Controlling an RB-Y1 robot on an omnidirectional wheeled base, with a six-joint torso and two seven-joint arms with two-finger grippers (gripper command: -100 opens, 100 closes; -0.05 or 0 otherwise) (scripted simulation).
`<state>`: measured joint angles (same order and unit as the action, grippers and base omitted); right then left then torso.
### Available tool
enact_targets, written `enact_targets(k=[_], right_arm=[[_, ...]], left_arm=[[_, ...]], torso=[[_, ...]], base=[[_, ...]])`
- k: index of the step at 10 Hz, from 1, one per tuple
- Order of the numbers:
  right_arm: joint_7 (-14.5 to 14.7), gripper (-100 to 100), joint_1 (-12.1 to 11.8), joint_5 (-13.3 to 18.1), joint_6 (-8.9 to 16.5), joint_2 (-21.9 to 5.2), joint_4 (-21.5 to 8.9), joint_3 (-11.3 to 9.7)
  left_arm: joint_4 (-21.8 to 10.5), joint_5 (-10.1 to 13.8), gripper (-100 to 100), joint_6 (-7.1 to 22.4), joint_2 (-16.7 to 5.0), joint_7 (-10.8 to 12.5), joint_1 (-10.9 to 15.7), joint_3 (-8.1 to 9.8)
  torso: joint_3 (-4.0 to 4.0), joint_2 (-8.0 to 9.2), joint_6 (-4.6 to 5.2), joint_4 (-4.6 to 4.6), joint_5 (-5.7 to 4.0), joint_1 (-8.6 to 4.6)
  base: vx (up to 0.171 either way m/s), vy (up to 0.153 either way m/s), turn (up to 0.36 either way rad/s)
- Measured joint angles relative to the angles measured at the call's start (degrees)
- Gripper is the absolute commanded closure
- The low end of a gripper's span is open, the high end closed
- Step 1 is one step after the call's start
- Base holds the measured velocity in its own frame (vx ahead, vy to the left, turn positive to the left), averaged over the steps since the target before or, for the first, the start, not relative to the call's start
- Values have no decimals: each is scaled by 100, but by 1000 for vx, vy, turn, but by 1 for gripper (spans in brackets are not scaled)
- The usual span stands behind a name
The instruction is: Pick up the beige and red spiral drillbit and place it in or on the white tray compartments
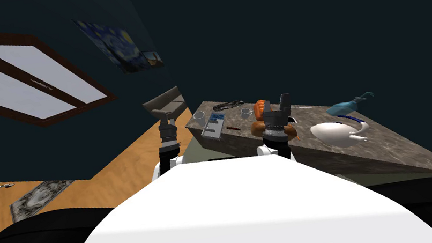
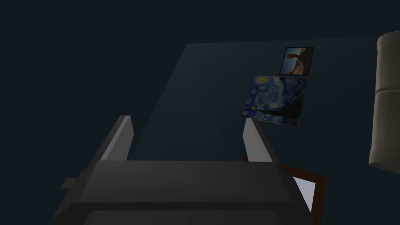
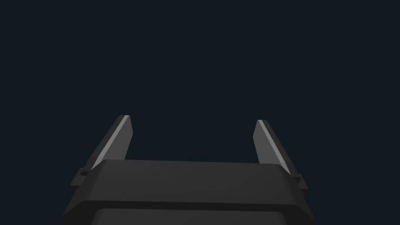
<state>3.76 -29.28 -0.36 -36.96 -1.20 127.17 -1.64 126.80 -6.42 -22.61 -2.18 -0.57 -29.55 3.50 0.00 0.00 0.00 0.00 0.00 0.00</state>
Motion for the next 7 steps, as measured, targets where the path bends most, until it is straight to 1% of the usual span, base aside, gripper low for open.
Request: enact_targets(k=[2, 5, 6, 7], right_arm=[[16, -100, 42, 50, -7, -217, -92, 7], [50, -100, 120, 194, -36, -722, -321, 36], [66, -100, 167, 260, -61, -904, -451, 50], [77, -100, 205, 292, -70, -1022, -519, 59]], left_arm=[[0, 0, 0, 0, 0, 0, 0, 0], [0, 0, 0, 0, 0, 0, 0, 0], [0, 0, 0, 0, 1, 0, 0, -1], [0, 0, 0, 0, 0, 0, 0, 0]], torso=[[0, 1, 0, 0, 1, 6], [0, 0, 0, 0, 3, 15], [0, 1, -1, 0, 4, 19], [1, 2, 0, 0, 3, 14]], base=[[-6, 25, 21], [-3, 48, 24], [-7, 38, 6], [-9, 33, 16]])
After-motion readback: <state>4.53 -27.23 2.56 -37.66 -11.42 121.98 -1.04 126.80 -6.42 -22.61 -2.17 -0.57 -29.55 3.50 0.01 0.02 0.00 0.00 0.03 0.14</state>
